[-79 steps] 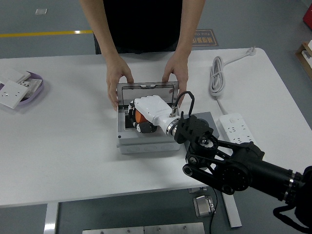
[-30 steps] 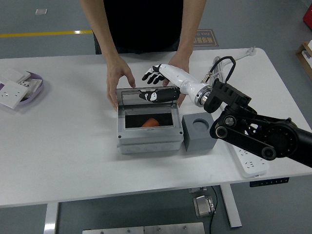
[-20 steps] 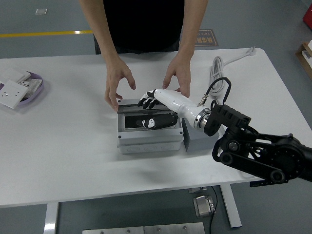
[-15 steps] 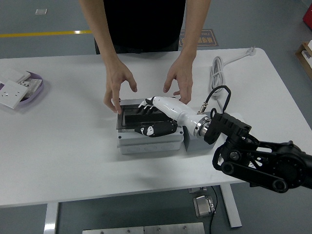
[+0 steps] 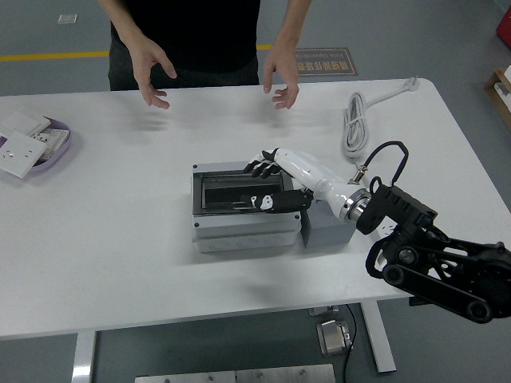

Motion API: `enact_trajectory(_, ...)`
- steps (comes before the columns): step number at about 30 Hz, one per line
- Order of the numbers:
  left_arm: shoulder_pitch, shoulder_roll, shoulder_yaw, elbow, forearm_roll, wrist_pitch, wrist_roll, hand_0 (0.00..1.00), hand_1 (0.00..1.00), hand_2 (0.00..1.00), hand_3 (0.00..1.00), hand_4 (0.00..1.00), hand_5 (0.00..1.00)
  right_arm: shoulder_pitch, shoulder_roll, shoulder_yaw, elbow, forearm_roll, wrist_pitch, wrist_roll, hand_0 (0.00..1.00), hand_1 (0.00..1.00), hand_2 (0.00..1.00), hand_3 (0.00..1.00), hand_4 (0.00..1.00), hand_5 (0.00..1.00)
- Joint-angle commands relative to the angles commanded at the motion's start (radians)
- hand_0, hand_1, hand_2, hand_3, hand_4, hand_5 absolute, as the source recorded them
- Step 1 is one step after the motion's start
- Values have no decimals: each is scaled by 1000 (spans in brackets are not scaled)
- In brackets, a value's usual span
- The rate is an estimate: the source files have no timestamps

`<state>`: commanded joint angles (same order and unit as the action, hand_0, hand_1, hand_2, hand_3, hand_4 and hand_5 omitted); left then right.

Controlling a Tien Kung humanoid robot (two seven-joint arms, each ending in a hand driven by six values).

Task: Pick up the cylinder from the cube,place it in the box,flap close box

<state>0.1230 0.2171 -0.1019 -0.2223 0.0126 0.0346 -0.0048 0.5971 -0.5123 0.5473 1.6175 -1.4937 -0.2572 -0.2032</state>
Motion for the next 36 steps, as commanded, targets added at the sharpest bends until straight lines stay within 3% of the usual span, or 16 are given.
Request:
enact_trajectory(4,4,-1,7,0,-5,0,1,629,647,625,668,722,253,-88,-3,150,-24,80,1,54,664,607,634,674,794,459)
enact_trajectory(10,6,-5,18,0,-14,-1,1,629,647,625,668,722,253,-209,70,366,-126,220,4,148,659,601,629,668,790,456)
enact_trajectory(20,0,2,31,0,-25,-1,1,629,647,625,668,722,253,-291,111,635,-208,401,-24,232,633,607,621,658,782,436)
enact_trajectory(27,-12,16,34,0,-29,-2,1,629,647,625,668,722,253,-308,123,743,-225,490,-36,291,638,621,627,657,780,434)
enact_trajectory(36,-10,29,40,2,-37,-4,2,629,647,625,668,722,253,-338,110,791,-212,535,7,312,669,645,645,657,784,436)
